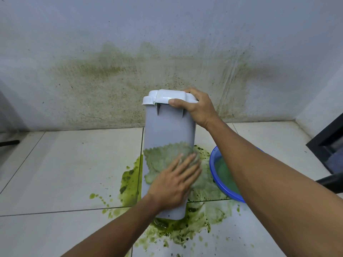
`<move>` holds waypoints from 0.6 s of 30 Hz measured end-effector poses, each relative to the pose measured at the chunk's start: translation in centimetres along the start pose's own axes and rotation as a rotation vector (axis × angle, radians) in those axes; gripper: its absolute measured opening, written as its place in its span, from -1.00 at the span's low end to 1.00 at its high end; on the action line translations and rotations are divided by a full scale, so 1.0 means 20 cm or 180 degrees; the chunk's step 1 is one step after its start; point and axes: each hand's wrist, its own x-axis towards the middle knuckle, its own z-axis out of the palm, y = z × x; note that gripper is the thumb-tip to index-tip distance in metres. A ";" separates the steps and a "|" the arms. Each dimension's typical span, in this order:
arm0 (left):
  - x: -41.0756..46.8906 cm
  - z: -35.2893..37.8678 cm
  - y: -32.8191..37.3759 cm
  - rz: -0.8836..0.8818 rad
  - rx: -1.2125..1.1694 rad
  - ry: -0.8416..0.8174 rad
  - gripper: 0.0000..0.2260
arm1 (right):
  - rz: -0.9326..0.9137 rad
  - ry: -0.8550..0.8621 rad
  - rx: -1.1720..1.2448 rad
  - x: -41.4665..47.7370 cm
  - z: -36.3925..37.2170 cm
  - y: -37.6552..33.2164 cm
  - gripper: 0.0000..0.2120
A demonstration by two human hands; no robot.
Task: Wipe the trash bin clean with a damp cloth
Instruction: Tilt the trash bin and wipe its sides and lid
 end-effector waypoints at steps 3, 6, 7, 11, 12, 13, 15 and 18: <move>-0.28 0.04 -0.04 0.0928 0.0167 -0.0356 -0.45 | 0.0015 -0.0030 0.0004 -0.01 -0.01 0.00 -0.43; -0.32 0.02 -0.26 0.1027 0.0240 -0.0189 -0.47 | 0.0053 -0.0020 -0.0005 -0.01 0.00 0.00 -0.45; -0.28 -0.01 -0.33 0.0742 0.0179 -0.0094 -0.47 | 0.0063 -0.0004 0.0000 -0.01 0.01 0.00 -0.47; -0.05 -0.10 -0.33 -0.0581 -0.0272 0.0292 -0.44 | -0.0012 0.0074 -0.0016 0.00 0.01 0.00 -0.55; -0.03 -0.09 -0.26 -0.0711 -0.0328 0.0351 -0.44 | -0.0016 0.0078 -0.0008 0.00 0.01 0.01 -0.58; -0.04 -0.07 -0.18 -0.0740 -0.0361 0.0359 -0.45 | -0.0017 0.0080 0.0009 0.01 0.00 0.01 -0.61; -0.14 0.00 -0.03 -0.0411 -0.0327 0.0188 -0.44 | -0.0014 0.0089 0.0027 0.00 0.01 0.01 -0.63; -0.41 0.09 0.07 0.0579 -0.0101 -0.0321 -0.37 | 0.0020 0.0053 0.0009 0.01 0.01 0.01 -0.56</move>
